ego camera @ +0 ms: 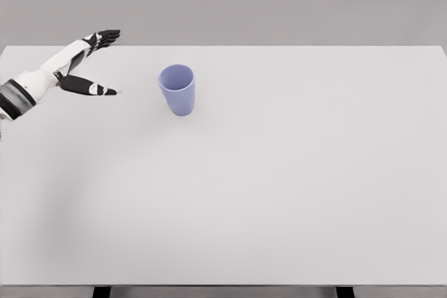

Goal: Flip the cup with left arm and place it on the table

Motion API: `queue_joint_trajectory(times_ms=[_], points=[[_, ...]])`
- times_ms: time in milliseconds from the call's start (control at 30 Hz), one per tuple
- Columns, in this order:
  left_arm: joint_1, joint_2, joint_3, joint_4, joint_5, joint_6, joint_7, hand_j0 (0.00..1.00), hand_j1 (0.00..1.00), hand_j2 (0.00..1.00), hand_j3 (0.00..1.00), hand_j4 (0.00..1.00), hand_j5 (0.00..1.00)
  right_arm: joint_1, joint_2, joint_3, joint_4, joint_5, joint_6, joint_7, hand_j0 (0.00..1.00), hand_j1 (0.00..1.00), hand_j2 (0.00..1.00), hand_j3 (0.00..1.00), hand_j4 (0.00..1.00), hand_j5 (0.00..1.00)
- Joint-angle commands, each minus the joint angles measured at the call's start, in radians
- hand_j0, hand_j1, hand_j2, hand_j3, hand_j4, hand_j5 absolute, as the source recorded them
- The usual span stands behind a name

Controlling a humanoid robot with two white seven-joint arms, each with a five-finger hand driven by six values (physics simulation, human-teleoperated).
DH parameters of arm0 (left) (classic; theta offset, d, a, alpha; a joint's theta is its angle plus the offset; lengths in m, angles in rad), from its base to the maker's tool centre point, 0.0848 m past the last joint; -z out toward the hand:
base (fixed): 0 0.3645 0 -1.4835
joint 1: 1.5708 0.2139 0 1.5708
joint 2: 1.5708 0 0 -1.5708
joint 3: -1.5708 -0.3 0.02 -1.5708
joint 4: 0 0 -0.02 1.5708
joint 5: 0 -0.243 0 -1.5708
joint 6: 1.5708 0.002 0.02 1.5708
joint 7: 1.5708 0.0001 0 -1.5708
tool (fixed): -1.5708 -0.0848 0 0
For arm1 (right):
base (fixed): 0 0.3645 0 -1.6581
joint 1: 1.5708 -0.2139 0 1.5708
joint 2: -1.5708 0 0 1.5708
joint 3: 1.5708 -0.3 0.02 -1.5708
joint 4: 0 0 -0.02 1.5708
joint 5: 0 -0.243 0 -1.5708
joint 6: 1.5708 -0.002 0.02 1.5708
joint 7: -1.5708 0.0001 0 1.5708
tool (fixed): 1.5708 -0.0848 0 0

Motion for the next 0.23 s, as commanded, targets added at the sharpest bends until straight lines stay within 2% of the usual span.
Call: queue_joint_trajectory(times_ms=[0,200], points=[[0.000,0.025,-0.001,0.002,-0.035,-0.055,0.000,1.00,1.00,1.00,1.00,1.00,1.00,0.000,0.000,0.000,0.000,0.000,0.000,0.000,1.00,1.00,1.00,1.00,1.00,1.00],[0.002,0.016,-0.001,0.002,-0.035,-0.055,0.000,1.00,1.00,1.00,1.00,1.00,1.00,0.000,0.000,0.000,0.000,0.000,0.000,0.000,1.00,1.00,1.00,1.00,1.00,1.00]])
